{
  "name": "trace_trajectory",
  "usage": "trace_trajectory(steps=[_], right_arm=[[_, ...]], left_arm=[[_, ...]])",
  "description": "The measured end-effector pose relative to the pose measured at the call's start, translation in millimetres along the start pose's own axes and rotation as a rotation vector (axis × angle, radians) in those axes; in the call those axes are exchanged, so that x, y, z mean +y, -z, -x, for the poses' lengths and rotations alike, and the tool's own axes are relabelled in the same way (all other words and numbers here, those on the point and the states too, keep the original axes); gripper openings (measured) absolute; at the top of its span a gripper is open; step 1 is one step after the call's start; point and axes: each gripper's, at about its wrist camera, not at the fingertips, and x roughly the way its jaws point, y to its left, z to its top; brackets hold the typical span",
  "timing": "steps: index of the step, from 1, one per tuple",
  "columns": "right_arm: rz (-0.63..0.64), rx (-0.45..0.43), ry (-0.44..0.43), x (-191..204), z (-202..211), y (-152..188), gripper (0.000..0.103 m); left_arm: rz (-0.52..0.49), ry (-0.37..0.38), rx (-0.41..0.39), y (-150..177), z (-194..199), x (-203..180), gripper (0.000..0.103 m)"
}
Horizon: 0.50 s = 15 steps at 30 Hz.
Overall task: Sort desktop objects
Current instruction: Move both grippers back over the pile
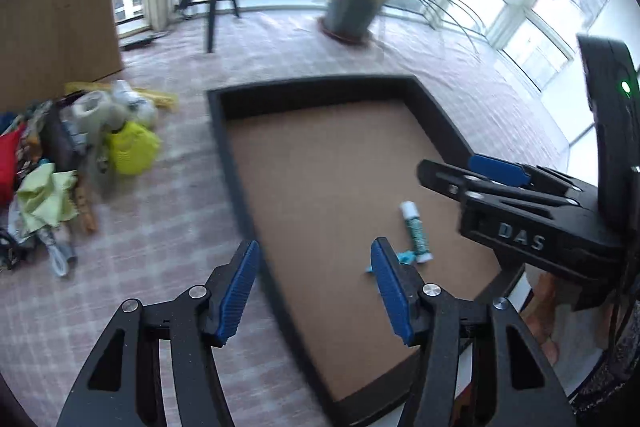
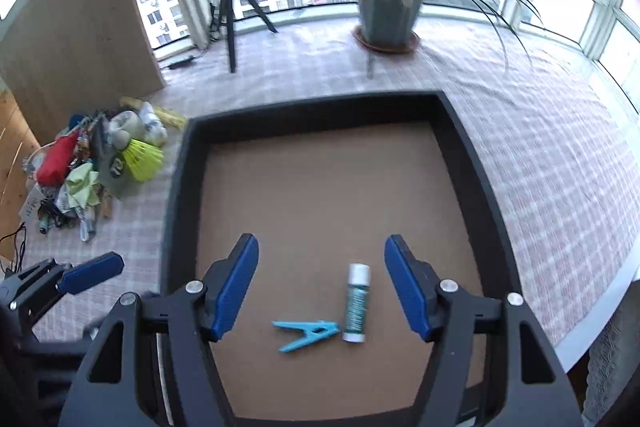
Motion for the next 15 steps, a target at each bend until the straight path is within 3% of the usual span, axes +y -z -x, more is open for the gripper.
trace_trajectory(steps=[7,15], right_arm=[[0.024,-0.055,-0.095,81.0,3.3,-19.1,0.065],[0.103,-0.076,-0.085,205.9,0.6,-41.2,0.065]], left_arm=[[0.055,-0.087,-0.039,-5.2,40.3,100.9,0.054],[0.067,-0.257,-0.084,-24.3,97.3,224.5,0.054]])
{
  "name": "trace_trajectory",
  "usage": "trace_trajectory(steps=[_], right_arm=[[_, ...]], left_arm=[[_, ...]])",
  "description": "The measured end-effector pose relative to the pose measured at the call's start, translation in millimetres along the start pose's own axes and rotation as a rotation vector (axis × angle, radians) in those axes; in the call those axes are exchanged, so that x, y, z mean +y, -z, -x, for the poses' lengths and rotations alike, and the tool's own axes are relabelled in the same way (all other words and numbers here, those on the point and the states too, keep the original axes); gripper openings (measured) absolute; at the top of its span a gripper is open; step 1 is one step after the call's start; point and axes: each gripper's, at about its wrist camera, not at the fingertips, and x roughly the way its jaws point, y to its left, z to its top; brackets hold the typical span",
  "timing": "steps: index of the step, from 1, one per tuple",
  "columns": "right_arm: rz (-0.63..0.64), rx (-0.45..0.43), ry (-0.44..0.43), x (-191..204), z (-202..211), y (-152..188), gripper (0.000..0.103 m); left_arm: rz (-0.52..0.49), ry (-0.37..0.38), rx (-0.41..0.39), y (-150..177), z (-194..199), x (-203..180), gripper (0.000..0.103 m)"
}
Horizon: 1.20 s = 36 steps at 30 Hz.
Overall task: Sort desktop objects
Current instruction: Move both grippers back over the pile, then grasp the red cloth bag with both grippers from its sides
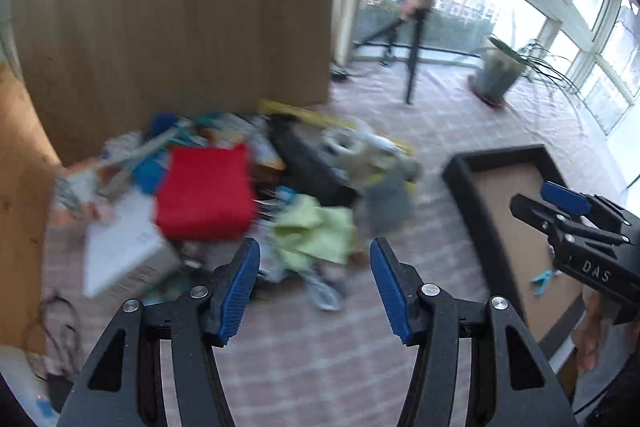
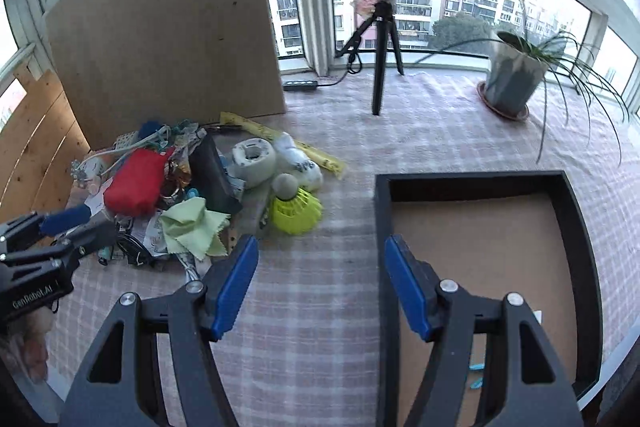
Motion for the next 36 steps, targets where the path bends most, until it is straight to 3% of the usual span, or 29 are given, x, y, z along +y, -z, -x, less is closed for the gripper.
trace_trajectory(steps=[4,9,17,23,28,32,36], right_arm=[[0.034,0.014,-0.059,47.0,-14.5,-15.6,0.065],[0.083,0.049,-0.068,93.1,-41.2,-36.5,0.065],[0.133,0.113,-0.118,128.7,-88.1,-64.7,0.064],[0.066,0.195,-0.190,132.4,-127.9,-78.2,0.064],[0.053,0.252,-0.237,140.5,-151.2,-83.9,0.064],[0.082,0.279,-0.250,153.5,-163.0,-84.7,0.064],[0.081,0.304,-0.282,158.8,-171.6,-85.9,0.064]], left_arm=[[0.022,-0.054,-0.009,-15.4,1.7,52.9,0.054],[0.103,-0.064,0.009,-23.9,-17.0,92.9,0.054],[0.149,-0.046,0.050,-25.9,-59.9,108.0,0.054],[0.180,-0.029,0.075,-25.4,-80.7,114.1,0.055],[0.150,-0.028,0.090,-28.6,-91.7,111.9,0.060],[0.147,-0.018,0.097,-34.7,-98.8,113.9,0.072],[0.141,-0.005,0.095,-35.1,-102.1,113.8,0.074]])
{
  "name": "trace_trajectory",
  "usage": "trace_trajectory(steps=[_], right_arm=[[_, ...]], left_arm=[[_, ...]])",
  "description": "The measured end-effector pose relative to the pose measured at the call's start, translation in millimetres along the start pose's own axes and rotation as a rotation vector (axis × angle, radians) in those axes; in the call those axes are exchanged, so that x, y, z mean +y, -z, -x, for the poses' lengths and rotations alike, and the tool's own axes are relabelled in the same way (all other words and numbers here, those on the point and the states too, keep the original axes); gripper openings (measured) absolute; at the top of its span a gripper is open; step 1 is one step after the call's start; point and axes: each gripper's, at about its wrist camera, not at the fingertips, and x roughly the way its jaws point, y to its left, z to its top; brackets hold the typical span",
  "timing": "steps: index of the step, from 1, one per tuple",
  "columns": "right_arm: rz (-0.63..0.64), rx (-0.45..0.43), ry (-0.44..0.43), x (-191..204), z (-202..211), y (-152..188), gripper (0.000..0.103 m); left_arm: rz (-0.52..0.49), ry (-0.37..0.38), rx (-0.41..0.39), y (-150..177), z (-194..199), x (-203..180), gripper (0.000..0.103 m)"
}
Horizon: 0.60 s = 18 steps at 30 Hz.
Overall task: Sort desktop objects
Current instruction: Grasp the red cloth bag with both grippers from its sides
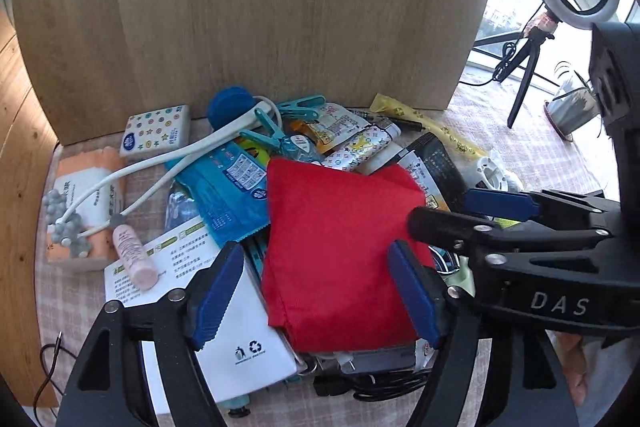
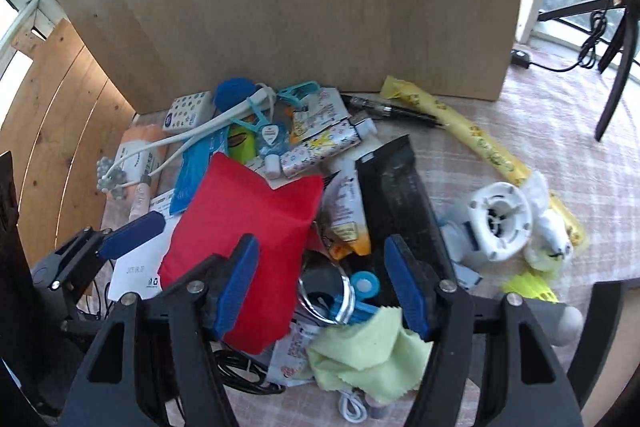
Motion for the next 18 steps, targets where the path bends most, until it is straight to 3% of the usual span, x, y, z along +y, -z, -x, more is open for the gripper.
trace_trajectory(steps=[3,12,18], right_arm=[[-0.001,0.020,-0.039,2.4,-6.0,-0.2,0.064],[-0.003,0.043,-0.042,3.5,-10.9,-5.3,0.064],[0.018,0.047,-0.027,7.5,-12.1,-2.7,0.065]], left_arm=[[0.005,0.013,-0.003,2.4,-0.2,0.7,0.074],[-0.052,0.045,0.017,6.0,-2.0,-6.1,0.074],[-0.045,0.070,0.040,8.0,-7.6,-6.4,0.080]])
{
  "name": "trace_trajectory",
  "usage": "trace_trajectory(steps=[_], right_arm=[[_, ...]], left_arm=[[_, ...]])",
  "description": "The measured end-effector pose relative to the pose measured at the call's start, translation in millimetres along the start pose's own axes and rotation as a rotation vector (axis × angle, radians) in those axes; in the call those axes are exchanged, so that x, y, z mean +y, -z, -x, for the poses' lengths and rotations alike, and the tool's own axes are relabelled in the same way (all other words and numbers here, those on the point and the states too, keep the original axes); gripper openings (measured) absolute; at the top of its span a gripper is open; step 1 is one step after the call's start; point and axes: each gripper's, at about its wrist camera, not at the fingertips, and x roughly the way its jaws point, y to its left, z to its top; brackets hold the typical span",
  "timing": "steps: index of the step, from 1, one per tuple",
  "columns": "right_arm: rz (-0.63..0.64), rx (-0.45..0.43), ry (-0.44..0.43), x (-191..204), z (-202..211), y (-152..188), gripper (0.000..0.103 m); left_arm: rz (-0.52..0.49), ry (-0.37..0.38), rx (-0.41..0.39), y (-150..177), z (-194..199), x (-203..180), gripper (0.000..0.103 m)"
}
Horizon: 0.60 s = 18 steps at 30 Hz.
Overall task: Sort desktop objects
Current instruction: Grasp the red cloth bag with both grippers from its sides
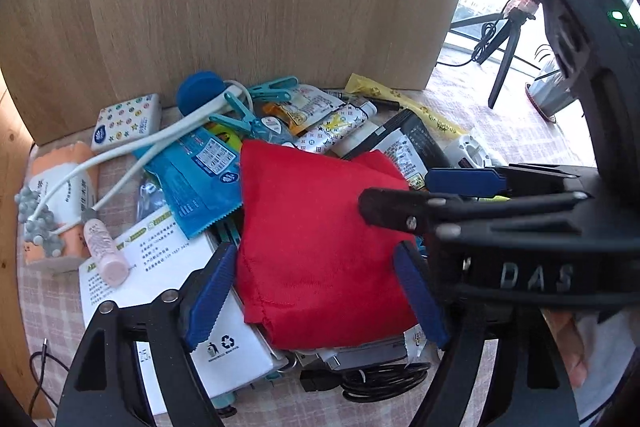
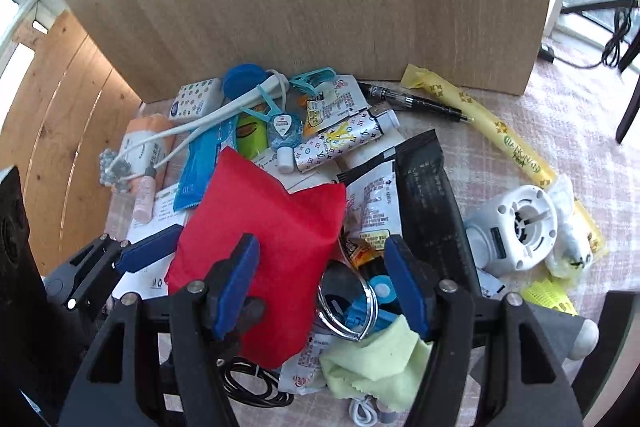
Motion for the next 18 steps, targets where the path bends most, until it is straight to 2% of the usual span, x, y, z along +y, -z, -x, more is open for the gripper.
trace_trajectory(steps=[5,10,15,18], right_arm=[[0.045,0.007,-0.013,13.8,-2.5,3.5,0.065],[0.054,0.002,-0.032,21.7,-3.5,5.6,0.064],[0.007,0.006,-0.082,16.8,0.4,3.8,0.063],[0.020,-0.014,-0.078,16.7,11.1,4.8,0.063]], left_arm=[[-0.034,-0.034,-0.017,4.1,0.5,-8.8,0.081],[0.001,-0.009,-0.020,4.9,0.3,-3.6,0.080],[0.002,-0.004,-0.028,6.6,6.0,-7.3,0.080],[0.008,0.016,-0.037,6.2,12.9,-11.5,0.079]])
